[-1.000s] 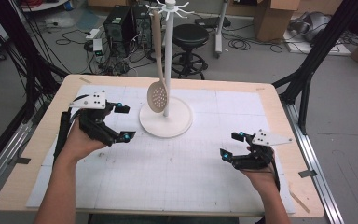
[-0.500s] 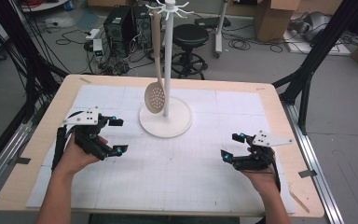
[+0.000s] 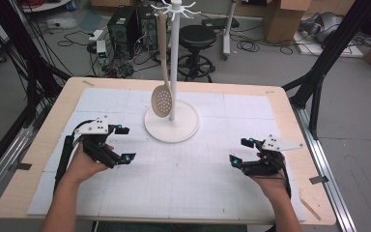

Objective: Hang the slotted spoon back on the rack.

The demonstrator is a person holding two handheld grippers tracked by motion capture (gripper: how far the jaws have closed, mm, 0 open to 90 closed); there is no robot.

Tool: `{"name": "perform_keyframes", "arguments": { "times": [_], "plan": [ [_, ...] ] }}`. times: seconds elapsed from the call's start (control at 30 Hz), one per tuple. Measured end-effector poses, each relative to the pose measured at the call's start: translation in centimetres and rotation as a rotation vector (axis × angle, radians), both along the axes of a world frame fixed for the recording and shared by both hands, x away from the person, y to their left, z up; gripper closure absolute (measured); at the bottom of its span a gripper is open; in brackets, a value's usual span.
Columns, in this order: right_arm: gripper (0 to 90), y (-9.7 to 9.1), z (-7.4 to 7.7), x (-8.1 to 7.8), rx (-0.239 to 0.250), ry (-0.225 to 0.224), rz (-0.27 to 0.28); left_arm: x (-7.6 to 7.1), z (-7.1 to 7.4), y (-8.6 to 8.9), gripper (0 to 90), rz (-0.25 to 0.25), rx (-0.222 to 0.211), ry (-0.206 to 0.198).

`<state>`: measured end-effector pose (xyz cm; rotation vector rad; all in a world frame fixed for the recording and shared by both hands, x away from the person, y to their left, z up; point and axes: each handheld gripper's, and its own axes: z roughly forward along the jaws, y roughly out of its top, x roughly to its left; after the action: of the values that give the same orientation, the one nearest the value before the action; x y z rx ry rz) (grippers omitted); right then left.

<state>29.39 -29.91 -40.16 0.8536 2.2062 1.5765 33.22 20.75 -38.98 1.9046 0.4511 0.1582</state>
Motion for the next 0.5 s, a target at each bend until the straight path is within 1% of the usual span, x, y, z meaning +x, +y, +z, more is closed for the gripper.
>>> {"name": "perform_keyframes", "arguments": {
  "times": [0.03,0.1,0.27,0.33,0.5],
  "plan": [
    [17.5,0.00,0.00,-0.01,-0.003,-0.004,-0.001,0.07,-0.21,0.12,1.6,0.006,0.002,0.007],
    [17.5,0.05,0.06,-0.15,-0.003,-0.004,0.000,0.07,-0.29,0.34,1.6,0.018,-0.003,0.007],
    [17.5,0.12,0.10,-0.09,-0.003,-0.006,-0.001,0.03,0.02,1.02,1.6,0.025,-0.043,0.001],
    [17.5,0.17,0.02,-0.03,-0.007,0.000,0.000,0.05,0.04,1.10,1.6,0.029,-0.053,0.007],
    [17.5,0.14,-0.07,0.05,-0.007,0.001,0.001,0.14,-0.19,0.82,1.6,0.023,-0.035,0.016]
  ]
}}
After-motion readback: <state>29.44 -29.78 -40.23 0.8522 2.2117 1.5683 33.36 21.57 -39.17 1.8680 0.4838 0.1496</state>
